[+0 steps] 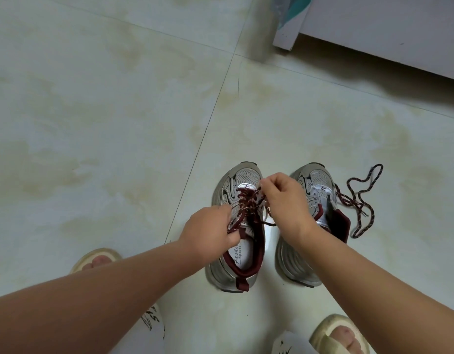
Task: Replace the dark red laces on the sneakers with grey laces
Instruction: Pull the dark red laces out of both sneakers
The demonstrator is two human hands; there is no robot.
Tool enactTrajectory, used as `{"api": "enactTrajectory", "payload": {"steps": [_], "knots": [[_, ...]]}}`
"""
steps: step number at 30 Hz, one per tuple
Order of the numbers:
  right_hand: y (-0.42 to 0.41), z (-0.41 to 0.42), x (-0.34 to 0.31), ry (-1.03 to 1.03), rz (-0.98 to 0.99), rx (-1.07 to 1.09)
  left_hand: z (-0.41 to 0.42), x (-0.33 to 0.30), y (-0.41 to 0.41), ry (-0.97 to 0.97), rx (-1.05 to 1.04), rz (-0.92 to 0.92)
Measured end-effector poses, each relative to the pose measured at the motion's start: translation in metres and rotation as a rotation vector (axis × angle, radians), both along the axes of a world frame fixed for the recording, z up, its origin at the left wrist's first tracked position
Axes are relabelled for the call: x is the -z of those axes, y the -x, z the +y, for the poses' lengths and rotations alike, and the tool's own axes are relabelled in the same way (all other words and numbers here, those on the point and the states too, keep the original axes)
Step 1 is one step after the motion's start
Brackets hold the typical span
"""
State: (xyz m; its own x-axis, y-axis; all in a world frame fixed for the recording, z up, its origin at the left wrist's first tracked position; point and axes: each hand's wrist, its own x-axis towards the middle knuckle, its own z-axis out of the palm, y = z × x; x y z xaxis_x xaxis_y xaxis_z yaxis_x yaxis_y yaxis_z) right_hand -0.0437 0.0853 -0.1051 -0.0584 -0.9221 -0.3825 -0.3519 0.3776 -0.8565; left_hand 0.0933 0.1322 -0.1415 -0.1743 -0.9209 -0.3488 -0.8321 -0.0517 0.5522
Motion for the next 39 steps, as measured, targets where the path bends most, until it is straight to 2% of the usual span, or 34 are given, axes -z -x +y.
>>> {"api": "enactTrajectory", "payload": {"steps": [3, 5, 7, 9, 12, 14, 17, 19, 21, 23, 26, 28, 33, 39], "knots": [[-0.001, 0.002, -0.004, -0.018, 0.066, -0.229, -0.001, -0.001, 0.0, -0.009, -0.008, 0.007], [-0.005, 0.007, 0.001, 0.021, 0.276, -0.471, -0.002, -0.003, 0.0, -0.004, -0.012, 0.016], [-0.01, 0.011, 0.005, 0.082, 0.427, -0.578, -0.002, -0.004, 0.0, -0.008, -0.012, 0.024], [-0.012, 0.011, 0.006, 0.092, 0.342, -0.471, -0.002, -0.003, 0.0, -0.016, -0.005, 0.04], [-0.008, 0.002, -0.002, 0.053, 0.072, -0.084, -0.001, -0.001, -0.001, -0.028, -0.014, 0.066], [-0.003, -0.002, -0.004, 0.053, -0.015, 0.032, 0.0, 0.0, -0.002, -0.043, -0.019, 0.074], [-0.002, 0.003, -0.003, -0.038, -0.002, -0.175, 0.0, -0.001, -0.002, -0.045, -0.031, 0.099], [-0.004, 0.009, 0.002, -0.057, 0.182, -0.407, 0.0, -0.001, -0.003, -0.043, -0.045, 0.109], [-0.007, 0.011, 0.006, -0.036, 0.312, -0.493, 0.001, 0.002, -0.004, -0.072, -0.077, 0.138], [-0.009, 0.009, 0.001, -0.039, 0.208, -0.352, 0.002, 0.005, -0.006, -0.102, -0.103, 0.171], [-0.002, -0.005, -0.012, 0.022, 0.013, 0.038, 0.003, 0.005, -0.008, -0.126, -0.11, 0.196], [0.01, -0.017, -0.015, 0.035, 0.006, 0.119, 0.004, 0.004, -0.008, -0.127, -0.111, 0.2], [0.023, -0.008, -0.006, -0.284, 0.294, -0.251, 0.004, 0.002, -0.007, -0.075, -0.138, 0.222], [0.02, 0.016, -0.003, -0.231, 0.368, -0.366, -0.003, -0.001, -0.001, 0.025, -0.117, 0.23]]}}
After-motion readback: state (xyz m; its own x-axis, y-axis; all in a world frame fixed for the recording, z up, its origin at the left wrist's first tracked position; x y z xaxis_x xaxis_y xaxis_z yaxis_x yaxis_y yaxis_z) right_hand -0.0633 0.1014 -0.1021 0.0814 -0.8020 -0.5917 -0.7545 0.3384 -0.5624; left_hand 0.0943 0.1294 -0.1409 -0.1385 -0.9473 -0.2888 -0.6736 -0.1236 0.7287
